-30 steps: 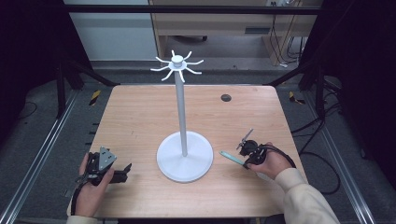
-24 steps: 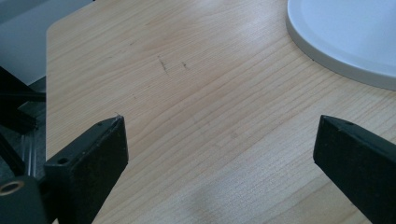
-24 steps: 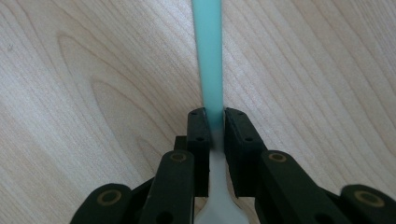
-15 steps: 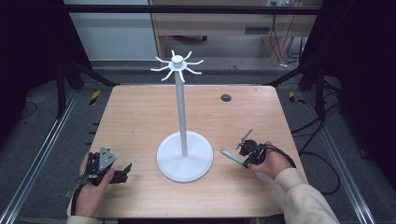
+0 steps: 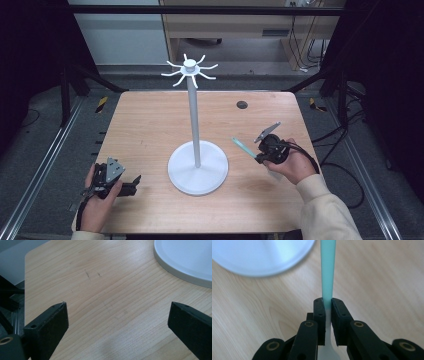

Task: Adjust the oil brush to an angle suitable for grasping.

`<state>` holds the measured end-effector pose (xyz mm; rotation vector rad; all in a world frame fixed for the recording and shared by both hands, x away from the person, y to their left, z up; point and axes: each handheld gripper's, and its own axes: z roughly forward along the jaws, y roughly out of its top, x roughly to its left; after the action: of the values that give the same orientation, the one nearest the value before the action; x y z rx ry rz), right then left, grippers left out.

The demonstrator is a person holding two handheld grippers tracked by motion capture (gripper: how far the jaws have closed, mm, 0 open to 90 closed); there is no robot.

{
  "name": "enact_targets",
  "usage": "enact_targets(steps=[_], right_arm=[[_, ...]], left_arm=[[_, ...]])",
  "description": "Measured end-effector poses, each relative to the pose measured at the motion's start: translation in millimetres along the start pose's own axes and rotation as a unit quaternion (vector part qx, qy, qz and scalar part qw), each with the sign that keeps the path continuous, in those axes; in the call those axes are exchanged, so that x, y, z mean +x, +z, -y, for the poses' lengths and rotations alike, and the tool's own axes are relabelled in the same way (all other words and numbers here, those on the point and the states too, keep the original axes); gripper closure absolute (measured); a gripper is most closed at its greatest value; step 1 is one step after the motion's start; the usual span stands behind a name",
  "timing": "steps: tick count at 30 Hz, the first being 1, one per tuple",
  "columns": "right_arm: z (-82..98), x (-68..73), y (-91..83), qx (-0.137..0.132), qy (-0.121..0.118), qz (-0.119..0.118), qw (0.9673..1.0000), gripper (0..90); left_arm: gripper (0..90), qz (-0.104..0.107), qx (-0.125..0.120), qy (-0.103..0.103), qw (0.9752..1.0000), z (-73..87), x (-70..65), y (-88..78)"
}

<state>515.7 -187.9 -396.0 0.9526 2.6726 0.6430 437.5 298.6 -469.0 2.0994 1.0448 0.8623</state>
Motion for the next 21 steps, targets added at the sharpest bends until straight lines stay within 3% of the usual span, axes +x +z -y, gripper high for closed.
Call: enact_targets(steps=[1,4,5,6,7,8,11,12,16,19,21], right_arm=[[-7.9,0.8,-5.9,-0.025,0.000,0.003,0.9997,82.5],[-18.6,1.8,-15.4,-0.061,0.006,0.010,0.9981,82.5],[-18.6,1.8,-15.4,-0.061,0.006,0.010,0.9981,82.5],[-25.1,2.6,-21.5,-0.085,0.009,0.016,0.9962,82.5],[-25.1,2.6,-21.5,-0.085,0.009,0.016,0.9962,82.5],[-30.7,3.1,-26.7,-0.115,0.020,0.020,0.9929,82.5],[-36.7,4.5,-30.0,-0.155,0.031,0.022,0.9872,82.5],[-38.3,4.8,-30.0,-0.164,0.038,0.021,0.9855,82.5],[-43.2,4.1,-29.7,-0.160,0.034,0.029,0.9861,82.5],[-41.1,3.3,-32.7,-0.173,0.037,0.026,0.9838,82.5],[-37.6,5.8,-36.7,-0.192,0.041,0.029,0.9800,82.5]], left_arm=[[2.7,0.000,0.000,0.001,1.0000,0.0,0.2,-0.1],[2.7,0.000,-0.002,-0.004,1.0000,0.5,0.9,-0.4],[2.7,0.000,-0.002,-0.004,1.0000,0.5,0.9,-0.4],[2.7,0.000,-0.002,-0.004,1.0000,0.9,1.5,-0.4],[2.7,0.000,-0.002,-0.004,1.0000,0.9,1.5,-0.4],[2.7,-0.001,-0.003,-0.005,1.0000,1.0,1.7,-0.4],[2.7,0.000,-0.004,-0.008,1.0000,1.1,2.1,-0.6],[2.7,0.000,-0.005,-0.009,0.9999,0.9,2.2,-0.7],[2.7,-0.001,-0.007,-0.007,1.0000,1.0,2.3,-1.3],[2.7,-0.004,-0.011,-0.012,0.9999,0.2,4.5,-2.7],[2.7,-0.005,-0.010,-0.014,0.9998,0.4,5.4,-2.6]])
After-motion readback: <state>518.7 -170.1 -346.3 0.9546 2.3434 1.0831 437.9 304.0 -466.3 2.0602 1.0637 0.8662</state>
